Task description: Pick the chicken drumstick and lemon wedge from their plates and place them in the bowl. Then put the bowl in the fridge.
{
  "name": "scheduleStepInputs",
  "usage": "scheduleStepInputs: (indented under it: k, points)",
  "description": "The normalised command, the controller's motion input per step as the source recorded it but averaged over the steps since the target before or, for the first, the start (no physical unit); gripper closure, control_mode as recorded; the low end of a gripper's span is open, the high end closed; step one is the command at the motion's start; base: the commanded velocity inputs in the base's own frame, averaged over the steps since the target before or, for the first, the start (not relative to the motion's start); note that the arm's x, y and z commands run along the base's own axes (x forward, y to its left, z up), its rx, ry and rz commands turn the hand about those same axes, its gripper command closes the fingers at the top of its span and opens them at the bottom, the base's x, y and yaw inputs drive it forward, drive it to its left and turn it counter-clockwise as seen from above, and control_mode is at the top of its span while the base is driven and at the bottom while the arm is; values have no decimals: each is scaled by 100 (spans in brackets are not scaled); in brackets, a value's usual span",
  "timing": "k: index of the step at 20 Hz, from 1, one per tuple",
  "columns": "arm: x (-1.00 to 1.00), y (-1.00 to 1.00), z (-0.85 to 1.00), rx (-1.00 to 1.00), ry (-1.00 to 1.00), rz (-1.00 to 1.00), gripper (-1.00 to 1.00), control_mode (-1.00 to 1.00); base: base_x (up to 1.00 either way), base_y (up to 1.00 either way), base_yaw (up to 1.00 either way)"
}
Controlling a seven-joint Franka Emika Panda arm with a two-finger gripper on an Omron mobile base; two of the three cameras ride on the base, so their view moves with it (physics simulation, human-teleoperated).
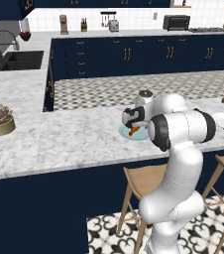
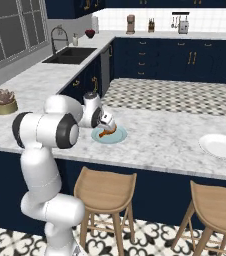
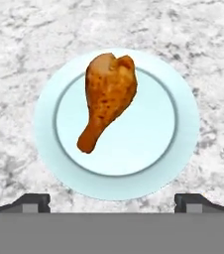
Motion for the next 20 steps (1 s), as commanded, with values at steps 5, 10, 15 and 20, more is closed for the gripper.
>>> scheduleStepInputs:
  k: [5,10,15,20]
  points:
    - [56,-3,-50,0,9,0,-100,-100,0,0,0]
    - [65,0,-24,0,1,0,-100,-100,0,0,0]
    - [42,-4,-49,0,0,0,-100,-100,0,0,0]
    - [26,-6,-45,-3,1,2,100,-100,0,0,0]
